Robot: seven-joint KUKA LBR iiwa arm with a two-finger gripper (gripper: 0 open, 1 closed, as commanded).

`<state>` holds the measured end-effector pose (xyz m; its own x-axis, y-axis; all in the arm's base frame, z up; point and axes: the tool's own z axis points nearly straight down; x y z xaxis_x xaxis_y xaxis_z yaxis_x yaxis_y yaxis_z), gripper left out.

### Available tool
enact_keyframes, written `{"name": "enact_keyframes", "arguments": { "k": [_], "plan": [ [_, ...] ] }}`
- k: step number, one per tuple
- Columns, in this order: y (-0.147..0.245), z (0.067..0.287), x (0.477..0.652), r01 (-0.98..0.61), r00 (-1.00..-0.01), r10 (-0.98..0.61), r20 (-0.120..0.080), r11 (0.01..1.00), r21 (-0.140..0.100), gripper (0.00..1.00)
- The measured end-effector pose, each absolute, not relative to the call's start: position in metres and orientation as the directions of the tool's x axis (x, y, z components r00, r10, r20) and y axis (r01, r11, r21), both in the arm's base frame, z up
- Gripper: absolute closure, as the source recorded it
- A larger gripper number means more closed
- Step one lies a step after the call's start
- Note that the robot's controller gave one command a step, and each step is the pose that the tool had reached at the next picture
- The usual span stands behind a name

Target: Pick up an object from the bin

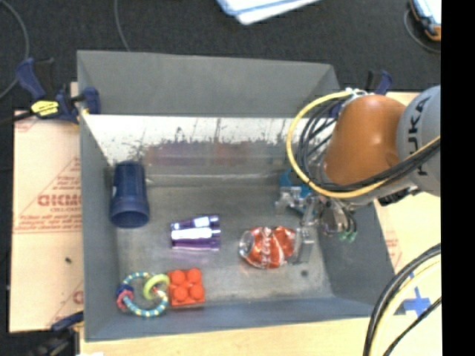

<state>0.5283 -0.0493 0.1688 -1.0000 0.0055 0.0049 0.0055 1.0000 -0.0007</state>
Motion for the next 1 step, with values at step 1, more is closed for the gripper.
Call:
{"name": "enact_keyframes", "arguments": {
  "k": [1],
  "plan": [
    [-0.0492,0.1731,0.5301,0.004,-1.0,0.004,-0.003,1.0,-0.001,0.0]
  ]
}}
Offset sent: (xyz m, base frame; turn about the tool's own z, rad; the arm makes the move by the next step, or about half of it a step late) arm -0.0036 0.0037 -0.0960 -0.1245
